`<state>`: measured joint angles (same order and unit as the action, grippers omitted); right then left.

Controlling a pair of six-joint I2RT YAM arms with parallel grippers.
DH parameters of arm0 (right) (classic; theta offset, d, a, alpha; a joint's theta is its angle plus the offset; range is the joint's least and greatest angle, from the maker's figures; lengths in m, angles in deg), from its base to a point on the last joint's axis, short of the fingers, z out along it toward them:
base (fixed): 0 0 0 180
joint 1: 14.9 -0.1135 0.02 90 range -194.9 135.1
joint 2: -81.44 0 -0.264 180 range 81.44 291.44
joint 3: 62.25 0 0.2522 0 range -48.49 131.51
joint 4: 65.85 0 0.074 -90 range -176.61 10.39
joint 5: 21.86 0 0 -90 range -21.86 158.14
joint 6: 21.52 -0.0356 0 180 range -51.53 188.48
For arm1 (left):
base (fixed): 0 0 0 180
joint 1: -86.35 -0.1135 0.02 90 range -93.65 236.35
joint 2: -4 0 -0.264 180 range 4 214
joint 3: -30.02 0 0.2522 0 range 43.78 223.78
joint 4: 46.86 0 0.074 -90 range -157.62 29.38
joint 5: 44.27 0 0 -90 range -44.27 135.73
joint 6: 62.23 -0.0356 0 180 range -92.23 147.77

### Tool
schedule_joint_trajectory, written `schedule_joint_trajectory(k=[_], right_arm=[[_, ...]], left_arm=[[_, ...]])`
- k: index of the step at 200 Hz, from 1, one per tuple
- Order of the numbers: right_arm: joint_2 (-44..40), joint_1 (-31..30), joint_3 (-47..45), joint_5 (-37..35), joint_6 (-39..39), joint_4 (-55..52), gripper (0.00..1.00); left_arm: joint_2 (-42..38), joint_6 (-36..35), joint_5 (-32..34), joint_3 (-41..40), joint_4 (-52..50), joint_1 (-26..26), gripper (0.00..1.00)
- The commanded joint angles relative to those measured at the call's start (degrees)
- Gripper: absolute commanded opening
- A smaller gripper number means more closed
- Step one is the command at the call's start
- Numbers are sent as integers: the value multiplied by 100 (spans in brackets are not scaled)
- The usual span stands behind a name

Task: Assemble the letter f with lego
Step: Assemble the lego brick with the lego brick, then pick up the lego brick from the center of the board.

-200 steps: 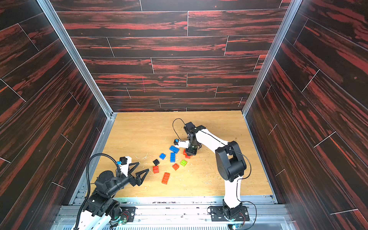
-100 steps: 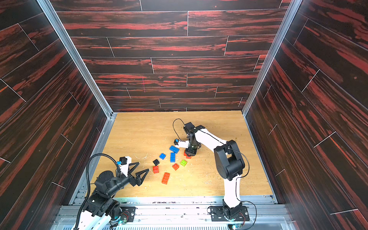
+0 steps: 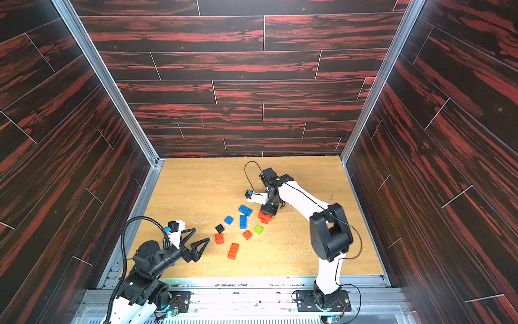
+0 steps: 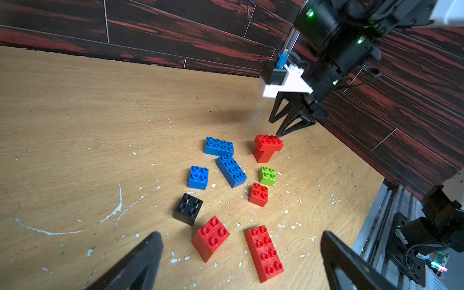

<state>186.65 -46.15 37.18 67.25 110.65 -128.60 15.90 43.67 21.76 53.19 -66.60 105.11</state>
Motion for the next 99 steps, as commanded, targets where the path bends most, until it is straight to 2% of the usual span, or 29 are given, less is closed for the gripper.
schedule_joint_trajectory(k=[1, 45, 57, 99], right_arm=[[-295, -90, -111, -2, -415, 90, 44], [-727, -463, -410, -49, -1329, 374, 44], [-844, -601, -525, -321, -1771, 588, 44], [-1281, -967, -964, -34, -2456, 716, 44]], left_arm=[[-48, -52, -3, -22, 0, 13, 100], [-38, -43, 11, -20, 2, 14, 100], [-39, -43, 10, -17, 9, 13, 100], [-41, -47, 6, -14, 0, 13, 100]])
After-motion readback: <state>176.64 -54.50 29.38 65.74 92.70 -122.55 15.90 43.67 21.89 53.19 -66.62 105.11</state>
